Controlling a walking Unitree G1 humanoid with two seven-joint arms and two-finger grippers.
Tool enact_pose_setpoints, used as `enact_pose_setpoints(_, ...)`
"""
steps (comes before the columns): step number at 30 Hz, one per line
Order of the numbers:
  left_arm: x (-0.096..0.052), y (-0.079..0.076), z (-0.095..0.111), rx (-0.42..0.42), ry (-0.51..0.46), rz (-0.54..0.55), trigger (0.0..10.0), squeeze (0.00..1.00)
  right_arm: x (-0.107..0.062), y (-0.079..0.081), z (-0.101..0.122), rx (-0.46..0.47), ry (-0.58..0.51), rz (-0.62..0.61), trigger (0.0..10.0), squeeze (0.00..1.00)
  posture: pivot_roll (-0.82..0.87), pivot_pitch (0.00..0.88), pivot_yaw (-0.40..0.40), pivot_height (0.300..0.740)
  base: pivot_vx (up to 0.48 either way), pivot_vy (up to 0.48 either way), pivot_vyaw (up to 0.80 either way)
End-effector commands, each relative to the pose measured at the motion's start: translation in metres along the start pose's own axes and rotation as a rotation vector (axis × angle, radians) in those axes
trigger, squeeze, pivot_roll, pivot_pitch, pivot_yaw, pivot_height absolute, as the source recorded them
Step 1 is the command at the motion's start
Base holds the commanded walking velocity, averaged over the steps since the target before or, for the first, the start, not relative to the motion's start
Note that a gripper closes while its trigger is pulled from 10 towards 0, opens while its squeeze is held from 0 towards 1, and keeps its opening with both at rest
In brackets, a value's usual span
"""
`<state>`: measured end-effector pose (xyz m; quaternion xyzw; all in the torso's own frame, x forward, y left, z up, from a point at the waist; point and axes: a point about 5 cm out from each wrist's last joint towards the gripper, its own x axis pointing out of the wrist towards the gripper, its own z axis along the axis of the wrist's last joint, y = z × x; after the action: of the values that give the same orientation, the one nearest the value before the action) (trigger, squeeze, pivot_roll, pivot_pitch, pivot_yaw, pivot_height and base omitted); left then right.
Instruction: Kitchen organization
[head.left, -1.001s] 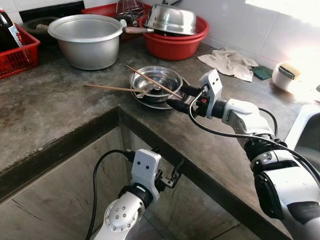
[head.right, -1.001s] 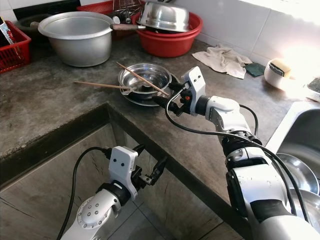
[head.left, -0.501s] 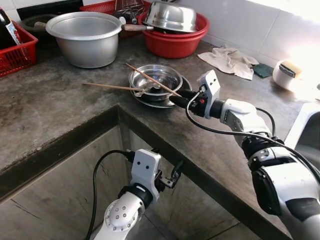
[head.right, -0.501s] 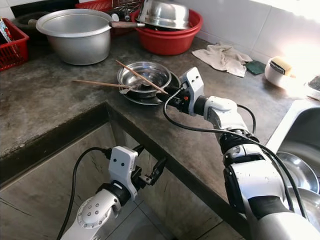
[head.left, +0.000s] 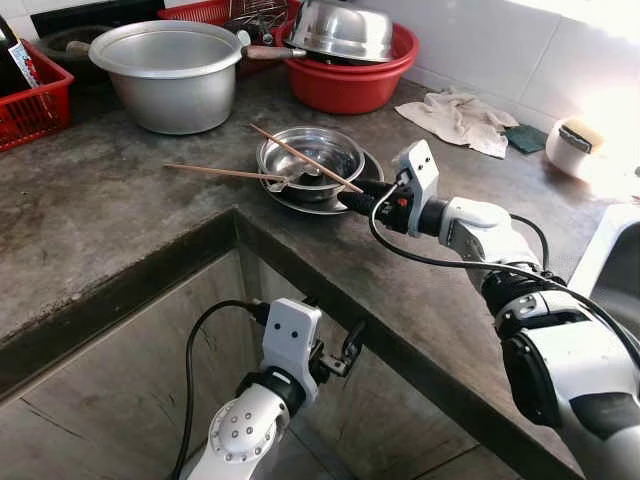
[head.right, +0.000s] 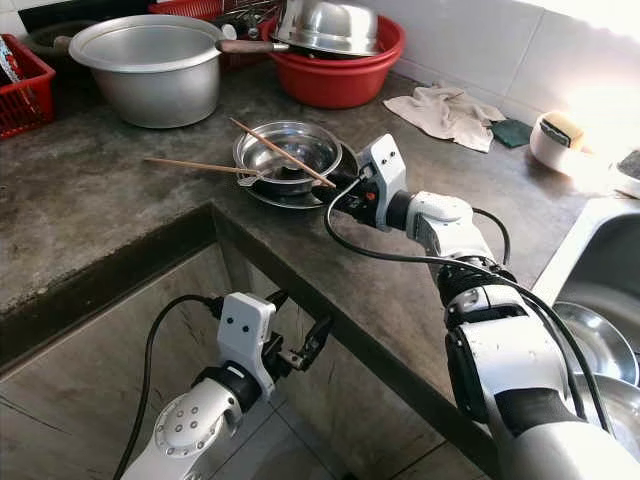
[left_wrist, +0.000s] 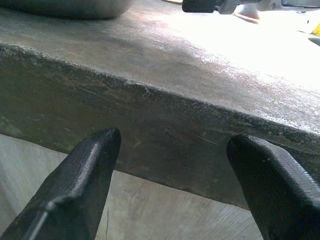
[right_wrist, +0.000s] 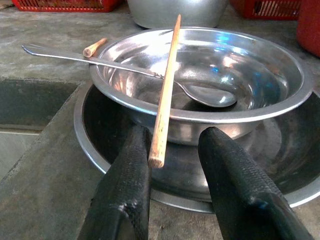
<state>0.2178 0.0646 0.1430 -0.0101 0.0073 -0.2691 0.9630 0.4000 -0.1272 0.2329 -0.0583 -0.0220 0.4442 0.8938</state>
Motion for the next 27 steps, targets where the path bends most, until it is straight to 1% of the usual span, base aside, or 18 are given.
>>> enact_pose_setpoints(1, -0.0006, -0.0034, 0.0014, -0.003, -0.001, -0.014, 10.0, 0.0, -0.0017, -0.0033, 0.007, -0.023, -0.011, 0.002, 10.0, 0.0, 0.11, 0.172, -0.108, 0.74, 0.0, 0.0, 0.0)
enact_pose_setpoints(27, 0.0009, -0.0021, -0.0011, 0.0, 0.009, -0.018, 10.0, 0.0, -0.0064, -0.0095, 0.0163, -0.036, -0.021, -0.004, 10.0, 0.0, 0.1, 0.164, -0.1, 0.74, 0.0, 0.0, 0.0)
